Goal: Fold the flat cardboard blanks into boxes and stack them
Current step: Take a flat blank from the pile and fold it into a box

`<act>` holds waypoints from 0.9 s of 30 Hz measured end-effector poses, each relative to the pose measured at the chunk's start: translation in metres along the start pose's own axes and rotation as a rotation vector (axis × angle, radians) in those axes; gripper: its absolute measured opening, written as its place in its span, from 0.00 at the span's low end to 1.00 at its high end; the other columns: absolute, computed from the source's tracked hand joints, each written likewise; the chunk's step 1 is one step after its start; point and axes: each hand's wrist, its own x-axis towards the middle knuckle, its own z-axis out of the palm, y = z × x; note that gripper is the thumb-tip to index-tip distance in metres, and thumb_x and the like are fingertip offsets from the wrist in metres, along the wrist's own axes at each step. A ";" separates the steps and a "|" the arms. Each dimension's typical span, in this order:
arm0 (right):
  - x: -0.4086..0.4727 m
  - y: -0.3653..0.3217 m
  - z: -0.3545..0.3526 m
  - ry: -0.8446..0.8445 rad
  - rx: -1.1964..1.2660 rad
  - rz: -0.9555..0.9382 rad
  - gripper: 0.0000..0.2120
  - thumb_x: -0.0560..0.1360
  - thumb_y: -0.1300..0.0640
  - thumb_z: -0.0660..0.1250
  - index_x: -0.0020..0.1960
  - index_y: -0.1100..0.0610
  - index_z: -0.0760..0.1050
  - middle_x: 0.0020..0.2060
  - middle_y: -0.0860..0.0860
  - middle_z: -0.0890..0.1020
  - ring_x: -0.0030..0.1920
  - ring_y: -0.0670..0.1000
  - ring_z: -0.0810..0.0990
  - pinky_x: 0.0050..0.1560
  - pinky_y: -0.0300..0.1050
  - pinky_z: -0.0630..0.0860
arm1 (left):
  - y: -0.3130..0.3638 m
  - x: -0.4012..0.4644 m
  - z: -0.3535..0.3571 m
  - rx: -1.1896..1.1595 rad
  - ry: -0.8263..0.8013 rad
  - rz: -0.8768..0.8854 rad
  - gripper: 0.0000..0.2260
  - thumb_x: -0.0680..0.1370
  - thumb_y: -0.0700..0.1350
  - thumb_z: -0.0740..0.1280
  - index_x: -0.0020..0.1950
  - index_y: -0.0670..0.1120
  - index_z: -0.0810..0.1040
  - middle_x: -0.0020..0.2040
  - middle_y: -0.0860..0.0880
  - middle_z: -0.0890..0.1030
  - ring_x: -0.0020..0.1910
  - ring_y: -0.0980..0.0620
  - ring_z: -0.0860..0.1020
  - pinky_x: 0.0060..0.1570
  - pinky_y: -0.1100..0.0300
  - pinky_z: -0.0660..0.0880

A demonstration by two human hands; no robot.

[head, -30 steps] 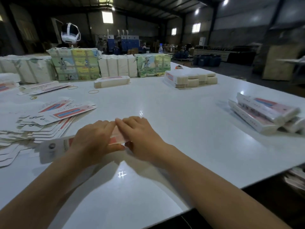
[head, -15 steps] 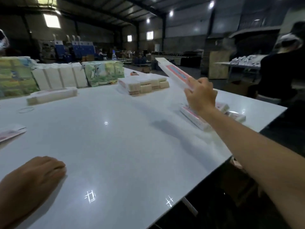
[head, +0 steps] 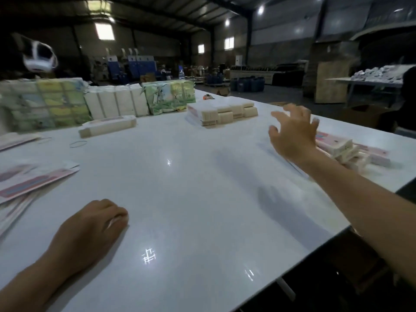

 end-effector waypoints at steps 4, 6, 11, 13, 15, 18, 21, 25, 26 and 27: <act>-0.049 -0.122 0.003 -0.026 0.257 -0.418 0.14 0.75 0.54 0.62 0.58 0.53 0.79 0.59 0.53 0.80 0.60 0.57 0.74 0.64 0.58 0.63 | 0.017 -0.004 -0.012 -0.020 -0.016 -0.072 0.21 0.71 0.56 0.52 0.43 0.48 0.83 0.43 0.53 0.81 0.44 0.51 0.78 0.44 0.54 0.75; -0.083 -0.168 0.020 -0.219 0.289 -0.548 0.14 0.77 0.53 0.59 0.57 0.52 0.79 0.57 0.52 0.80 0.57 0.56 0.75 0.62 0.54 0.66 | 0.014 -0.008 -0.013 -0.034 -0.009 -0.068 0.21 0.72 0.54 0.53 0.44 0.46 0.82 0.44 0.51 0.81 0.45 0.49 0.78 0.46 0.54 0.75; -0.138 -0.221 0.066 -0.534 0.199 -0.676 0.13 0.79 0.55 0.54 0.53 0.56 0.76 0.54 0.52 0.77 0.57 0.56 0.72 0.52 0.47 0.67 | 0.006 -0.011 -0.008 -0.059 0.016 -0.083 0.08 0.75 0.38 0.64 0.48 0.44 0.83 0.47 0.48 0.82 0.46 0.49 0.78 0.48 0.58 0.73; -0.143 -0.219 0.075 -0.541 0.258 -0.639 0.13 0.79 0.55 0.54 0.53 0.57 0.77 0.54 0.51 0.77 0.56 0.55 0.72 0.53 0.47 0.69 | 0.007 -0.011 -0.003 -0.085 0.051 -0.100 0.08 0.75 0.38 0.64 0.48 0.44 0.83 0.47 0.49 0.82 0.46 0.50 0.78 0.48 0.58 0.72; -0.144 -0.215 0.080 -0.526 0.300 -0.620 0.13 0.79 0.55 0.55 0.53 0.56 0.78 0.54 0.49 0.78 0.57 0.54 0.72 0.55 0.48 0.71 | 0.012 -0.010 -0.003 -0.148 0.057 -0.161 0.09 0.75 0.39 0.64 0.46 0.45 0.83 0.45 0.50 0.82 0.45 0.52 0.78 0.47 0.57 0.73; -0.144 -0.214 0.081 -0.496 0.312 -0.628 0.13 0.79 0.54 0.55 0.53 0.55 0.78 0.55 0.48 0.78 0.57 0.52 0.72 0.55 0.47 0.71 | 0.000 0.016 -0.023 -0.268 -0.045 -0.276 0.09 0.75 0.42 0.64 0.45 0.47 0.84 0.41 0.54 0.82 0.43 0.54 0.79 0.45 0.58 0.74; -0.144 -0.217 0.080 -0.470 0.343 -0.618 0.13 0.79 0.55 0.56 0.55 0.54 0.79 0.56 0.47 0.79 0.57 0.51 0.73 0.55 0.45 0.70 | -0.054 0.057 -0.053 -0.098 -0.042 -0.392 0.10 0.76 0.44 0.62 0.51 0.47 0.82 0.51 0.50 0.82 0.50 0.50 0.77 0.51 0.56 0.74; -0.143 -0.217 0.078 -0.477 0.363 -0.608 0.13 0.78 0.55 0.57 0.56 0.52 0.78 0.57 0.45 0.77 0.58 0.50 0.71 0.57 0.44 0.69 | -0.129 0.066 -0.062 0.459 -0.213 -0.661 0.19 0.78 0.50 0.58 0.67 0.45 0.67 0.70 0.45 0.65 0.69 0.43 0.60 0.67 0.45 0.59; -0.143 -0.218 0.078 -0.477 0.367 -0.607 0.12 0.78 0.55 0.58 0.56 0.51 0.78 0.57 0.44 0.77 0.58 0.50 0.71 0.57 0.44 0.69 | -0.143 0.063 -0.059 0.536 -0.262 -0.715 0.24 0.78 0.54 0.58 0.70 0.45 0.63 0.72 0.44 0.61 0.72 0.42 0.55 0.69 0.41 0.52; -0.142 -0.218 0.079 -0.475 0.370 -0.608 0.12 0.78 0.55 0.58 0.56 0.51 0.78 0.57 0.44 0.77 0.57 0.50 0.71 0.56 0.44 0.68 | -0.154 0.061 -0.055 0.570 -0.294 -0.755 0.27 0.77 0.57 0.58 0.72 0.45 0.61 0.73 0.43 0.60 0.72 0.41 0.54 0.69 0.40 0.50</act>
